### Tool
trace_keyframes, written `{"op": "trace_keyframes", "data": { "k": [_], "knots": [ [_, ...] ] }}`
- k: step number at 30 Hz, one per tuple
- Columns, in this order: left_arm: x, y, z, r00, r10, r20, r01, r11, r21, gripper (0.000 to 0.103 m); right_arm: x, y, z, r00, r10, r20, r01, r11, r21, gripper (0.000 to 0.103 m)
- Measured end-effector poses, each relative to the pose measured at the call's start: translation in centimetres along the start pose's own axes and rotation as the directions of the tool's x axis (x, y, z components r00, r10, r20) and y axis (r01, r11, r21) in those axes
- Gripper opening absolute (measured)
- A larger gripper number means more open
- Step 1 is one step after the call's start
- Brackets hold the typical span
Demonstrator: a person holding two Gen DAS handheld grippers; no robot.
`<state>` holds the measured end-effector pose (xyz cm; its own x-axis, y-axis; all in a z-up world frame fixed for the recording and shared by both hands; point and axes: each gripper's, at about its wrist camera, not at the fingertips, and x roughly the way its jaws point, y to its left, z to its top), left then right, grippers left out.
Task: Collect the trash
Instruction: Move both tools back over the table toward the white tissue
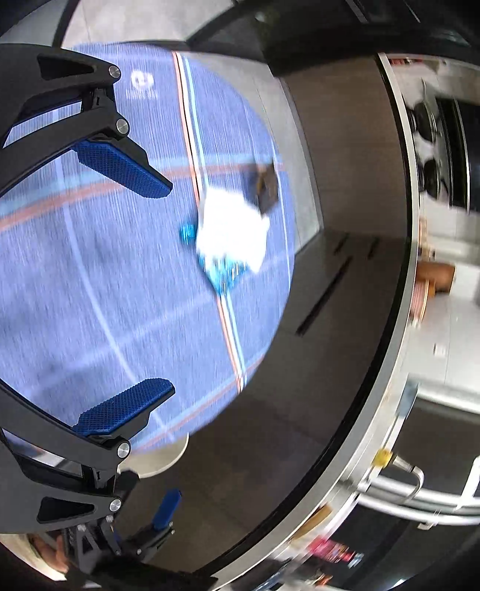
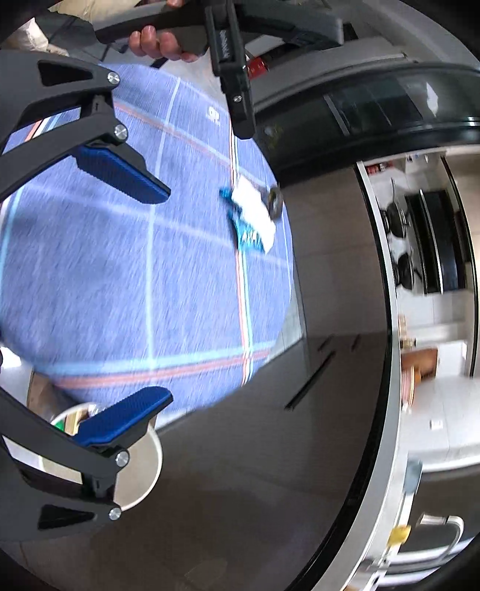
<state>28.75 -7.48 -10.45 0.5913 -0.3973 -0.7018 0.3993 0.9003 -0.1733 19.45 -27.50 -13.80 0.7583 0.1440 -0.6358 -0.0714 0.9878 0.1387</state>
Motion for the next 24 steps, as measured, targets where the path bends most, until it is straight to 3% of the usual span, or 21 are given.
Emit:
{"op": "trace_keyframes", "data": {
  "k": [8,17,24],
  "knots": [
    [0.6,6.1,0.7,0.998,0.057,-0.02,-0.057,0.998,-0.028,0.095,4.5,5.0,2.4,0.996,0.07,-0.064,-0.073,0.996,-0.046,0.1],
    [7.0,7.3,3.1,0.995,-0.001,-0.095,0.002,1.0,0.005,0.095,8.1,7.2,3.7,0.989,0.087,-0.12,-0.097,0.992,-0.079,0.1],
    [11.8,9.0,4.5,0.987,-0.03,-0.157,0.023,0.999,-0.048,0.091,10.2,7.2,3.8,0.984,0.074,-0.162,-0.091,0.991,-0.1,0.1]
  ]
}}
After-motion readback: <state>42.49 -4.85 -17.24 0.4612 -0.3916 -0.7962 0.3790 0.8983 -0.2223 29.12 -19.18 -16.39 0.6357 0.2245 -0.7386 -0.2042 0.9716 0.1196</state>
